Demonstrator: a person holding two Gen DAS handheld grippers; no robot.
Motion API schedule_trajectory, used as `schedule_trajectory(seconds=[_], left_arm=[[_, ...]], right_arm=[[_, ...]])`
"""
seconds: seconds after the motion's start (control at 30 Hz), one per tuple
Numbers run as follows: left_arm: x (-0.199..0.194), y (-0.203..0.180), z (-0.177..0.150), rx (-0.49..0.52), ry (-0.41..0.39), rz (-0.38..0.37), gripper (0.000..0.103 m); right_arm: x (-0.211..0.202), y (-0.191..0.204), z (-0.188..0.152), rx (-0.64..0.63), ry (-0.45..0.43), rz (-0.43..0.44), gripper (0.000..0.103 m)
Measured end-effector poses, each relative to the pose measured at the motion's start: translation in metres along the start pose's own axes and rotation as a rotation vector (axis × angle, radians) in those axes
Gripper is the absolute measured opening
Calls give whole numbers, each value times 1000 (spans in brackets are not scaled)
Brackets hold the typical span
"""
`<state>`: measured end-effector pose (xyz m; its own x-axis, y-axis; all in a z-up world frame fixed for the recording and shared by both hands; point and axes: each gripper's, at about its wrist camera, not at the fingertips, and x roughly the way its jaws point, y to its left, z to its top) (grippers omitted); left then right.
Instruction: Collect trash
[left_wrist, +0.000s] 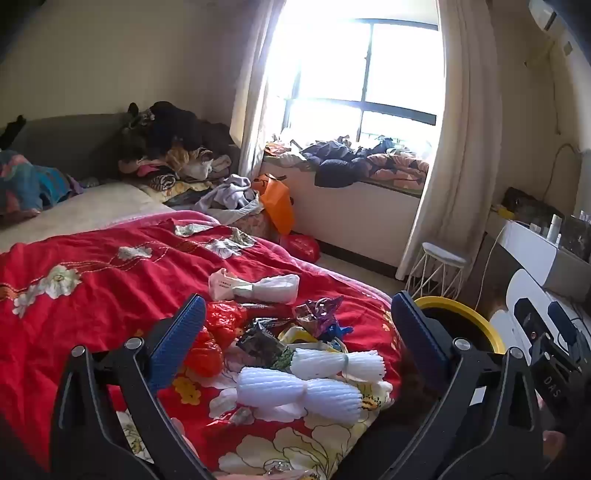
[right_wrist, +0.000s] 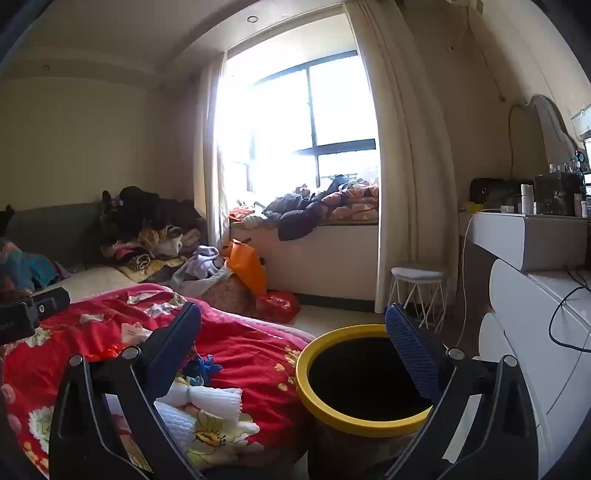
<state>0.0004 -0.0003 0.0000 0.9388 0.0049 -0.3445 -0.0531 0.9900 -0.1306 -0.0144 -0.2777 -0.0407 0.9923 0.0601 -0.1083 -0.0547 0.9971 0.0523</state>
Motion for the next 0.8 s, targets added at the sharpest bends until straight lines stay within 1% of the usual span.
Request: schedule_trajectory(seconds=[0.1,0.13,0.47,0.7,0.8], left_arm=[[-1,-1,0,-1,-8,5,93],[0,1,0,-13,-5,-7,93],[-1,1,0,-11,-15,-9,93],[-2,-11,1,-1,-18,-16,93],[-7,-8,2,-5,-24,-25,93]], right_arm=[[1,1,-1,-5,8,0,97],[1,1,-1,-6,9,-1,97],[3,1,-4,-10,-2,7,97],[5,0,-2,-13,-7,7,97],[3,-1,-2,-12,-10,9,97]])
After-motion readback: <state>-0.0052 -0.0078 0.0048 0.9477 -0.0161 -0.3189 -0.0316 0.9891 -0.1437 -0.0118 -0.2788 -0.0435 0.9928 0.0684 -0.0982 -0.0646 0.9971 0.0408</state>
